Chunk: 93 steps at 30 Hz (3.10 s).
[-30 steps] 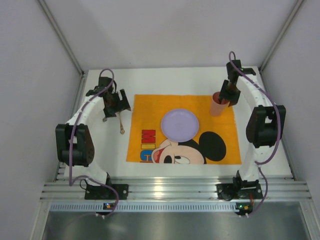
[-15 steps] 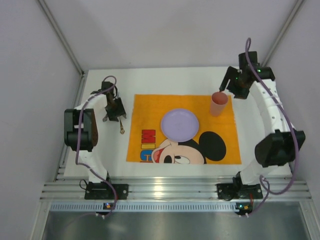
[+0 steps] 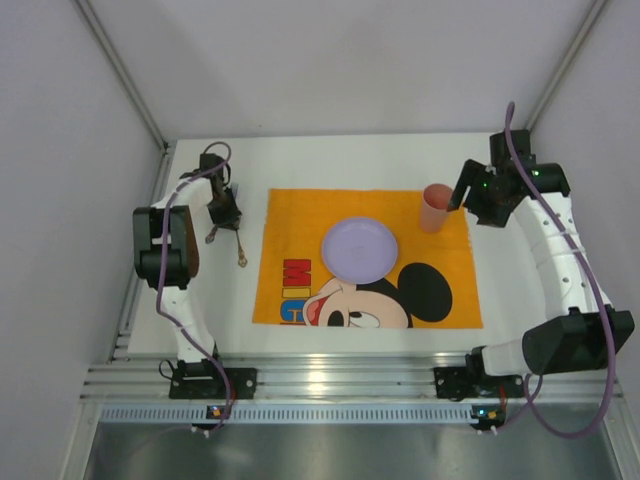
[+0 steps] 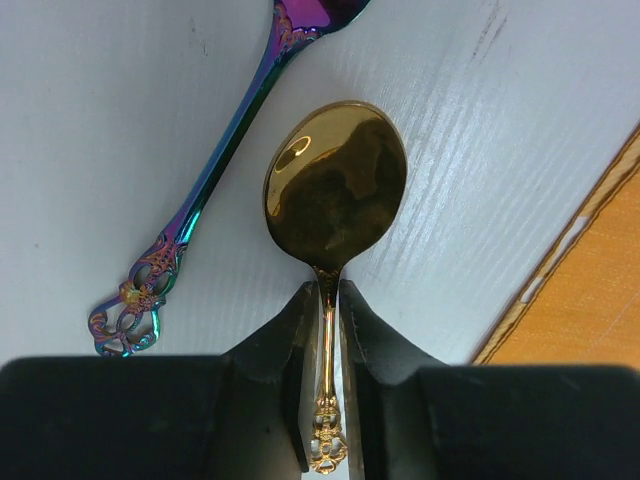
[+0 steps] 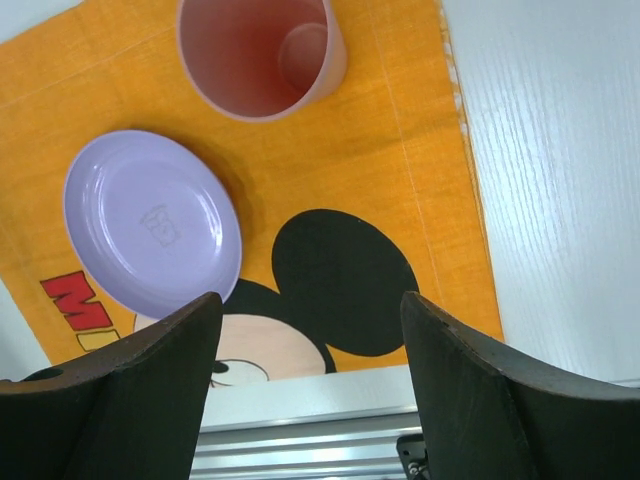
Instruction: Set the dinner table for one person
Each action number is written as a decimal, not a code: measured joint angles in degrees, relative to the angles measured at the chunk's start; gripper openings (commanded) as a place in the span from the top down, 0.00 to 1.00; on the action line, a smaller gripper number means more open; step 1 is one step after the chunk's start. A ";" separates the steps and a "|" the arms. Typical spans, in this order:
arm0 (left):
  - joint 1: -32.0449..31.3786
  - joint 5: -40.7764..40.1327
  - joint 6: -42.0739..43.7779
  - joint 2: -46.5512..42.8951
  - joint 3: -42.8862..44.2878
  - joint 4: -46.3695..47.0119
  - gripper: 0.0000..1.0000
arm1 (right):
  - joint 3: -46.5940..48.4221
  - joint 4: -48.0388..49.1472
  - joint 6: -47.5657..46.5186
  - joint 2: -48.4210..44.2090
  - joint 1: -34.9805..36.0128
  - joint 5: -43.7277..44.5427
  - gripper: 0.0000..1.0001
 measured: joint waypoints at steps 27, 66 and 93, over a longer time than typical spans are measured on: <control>-10.84 5.14 -8.20 -7.10 19.19 -12.44 1.00 | 2.14 15.54 5.38 -0.72 18.93 -16.74 0.16; -34.77 8.76 -25.99 -25.42 10.95 -7.65 0.02 | -19.41 36.15 18.64 -1.11 36.28 -16.68 1.00; -16.44 1.57 -12.22 -32.28 -3.85 -10.36 0.02 | -40.19 18.73 4.00 -3.48 16.52 -11.02 1.00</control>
